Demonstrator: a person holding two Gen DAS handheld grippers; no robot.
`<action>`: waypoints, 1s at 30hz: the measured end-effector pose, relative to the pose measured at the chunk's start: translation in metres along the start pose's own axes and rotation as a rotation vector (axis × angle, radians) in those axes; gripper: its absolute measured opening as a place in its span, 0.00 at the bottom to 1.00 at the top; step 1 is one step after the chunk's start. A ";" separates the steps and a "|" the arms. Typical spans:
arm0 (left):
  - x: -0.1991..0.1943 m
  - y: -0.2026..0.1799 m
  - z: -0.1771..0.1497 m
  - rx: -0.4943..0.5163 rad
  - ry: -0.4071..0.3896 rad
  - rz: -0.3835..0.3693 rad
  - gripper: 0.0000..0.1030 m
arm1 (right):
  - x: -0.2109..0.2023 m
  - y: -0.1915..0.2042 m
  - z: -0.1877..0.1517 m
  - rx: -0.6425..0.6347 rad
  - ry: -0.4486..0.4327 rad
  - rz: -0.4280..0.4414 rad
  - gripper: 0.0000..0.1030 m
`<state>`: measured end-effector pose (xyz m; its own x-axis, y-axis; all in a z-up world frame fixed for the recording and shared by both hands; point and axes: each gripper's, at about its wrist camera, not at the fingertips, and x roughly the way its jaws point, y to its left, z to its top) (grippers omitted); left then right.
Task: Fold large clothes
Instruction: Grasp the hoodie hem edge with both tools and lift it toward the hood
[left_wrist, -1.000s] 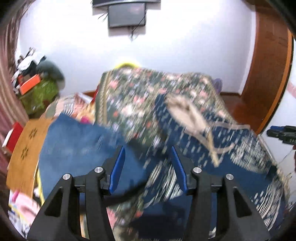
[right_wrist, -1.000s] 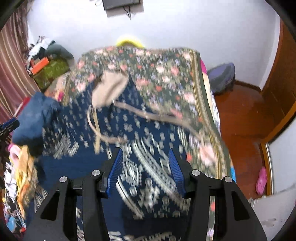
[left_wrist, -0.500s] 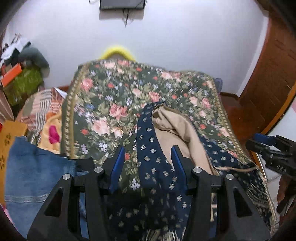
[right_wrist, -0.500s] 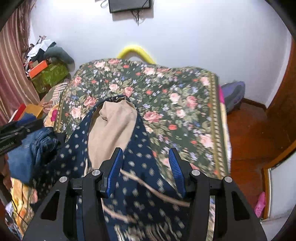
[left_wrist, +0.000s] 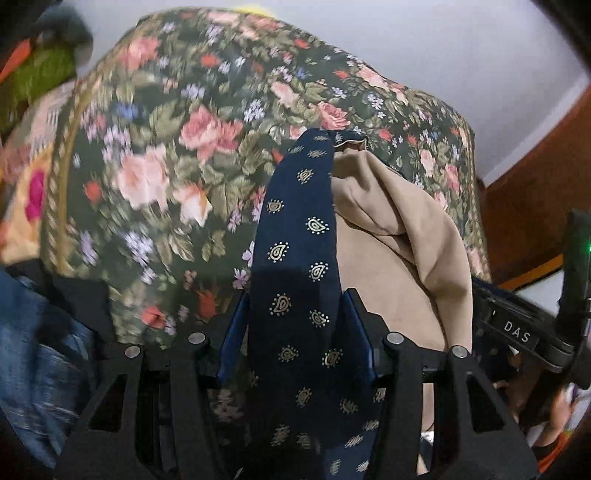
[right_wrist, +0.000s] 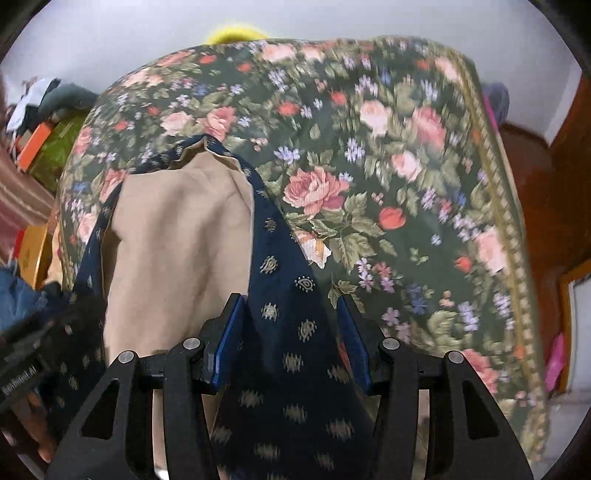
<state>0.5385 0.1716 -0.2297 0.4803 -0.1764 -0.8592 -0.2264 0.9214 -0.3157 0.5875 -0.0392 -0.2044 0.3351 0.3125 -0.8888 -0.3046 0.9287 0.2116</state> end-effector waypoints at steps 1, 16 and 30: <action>0.000 0.002 0.000 -0.020 0.000 -0.017 0.47 | 0.000 -0.002 0.001 0.011 0.002 0.011 0.46; -0.112 -0.055 -0.041 0.217 -0.140 -0.021 0.06 | -0.115 0.002 -0.031 -0.077 -0.144 0.094 0.09; -0.232 -0.079 -0.162 0.375 -0.188 -0.125 0.06 | -0.245 -0.020 -0.159 -0.148 -0.234 0.131 0.09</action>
<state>0.3081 0.0832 -0.0709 0.6379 -0.2610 -0.7245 0.1506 0.9649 -0.2149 0.3700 -0.1663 -0.0550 0.4752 0.4809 -0.7368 -0.4798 0.8436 0.2411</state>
